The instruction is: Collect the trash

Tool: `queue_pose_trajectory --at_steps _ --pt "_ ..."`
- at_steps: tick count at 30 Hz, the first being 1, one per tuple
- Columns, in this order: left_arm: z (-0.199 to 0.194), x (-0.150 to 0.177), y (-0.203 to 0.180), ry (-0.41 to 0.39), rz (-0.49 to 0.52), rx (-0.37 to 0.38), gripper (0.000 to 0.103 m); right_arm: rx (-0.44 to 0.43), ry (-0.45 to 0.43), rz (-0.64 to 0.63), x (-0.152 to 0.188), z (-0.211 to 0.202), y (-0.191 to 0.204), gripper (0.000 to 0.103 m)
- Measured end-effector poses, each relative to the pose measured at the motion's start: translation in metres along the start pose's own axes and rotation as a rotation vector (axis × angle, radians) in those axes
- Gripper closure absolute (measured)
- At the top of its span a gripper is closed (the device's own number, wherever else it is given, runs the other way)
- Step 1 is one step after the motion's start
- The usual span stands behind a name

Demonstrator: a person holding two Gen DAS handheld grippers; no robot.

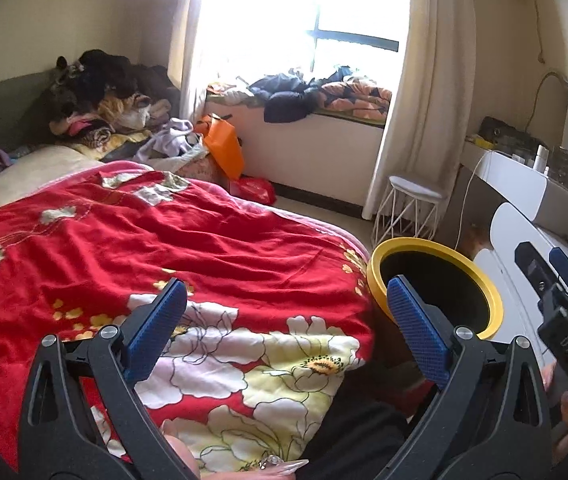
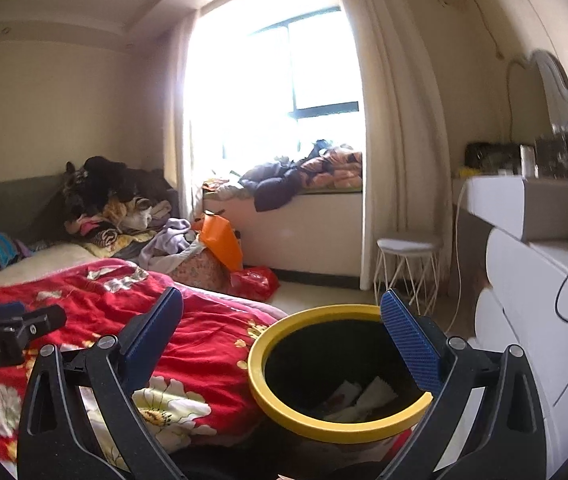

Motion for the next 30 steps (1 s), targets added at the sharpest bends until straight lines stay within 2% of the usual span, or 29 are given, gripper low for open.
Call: queue_pose_trajectory --at_steps 30 --pt "-0.003 0.001 0.003 -0.013 -0.013 -0.003 0.011 0.043 0.023 0.045 0.009 0.005 -0.017 0.006"
Point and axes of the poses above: each gripper's, at about its wrist camera, not at the fingertips, and z roughly the way its jaws point, y to its left, x to its underside, the point moved 10 cm from there along z, roughly the way its jaws point, and after that the axes turned 14 degrees about -x, right-handed, at the moved point
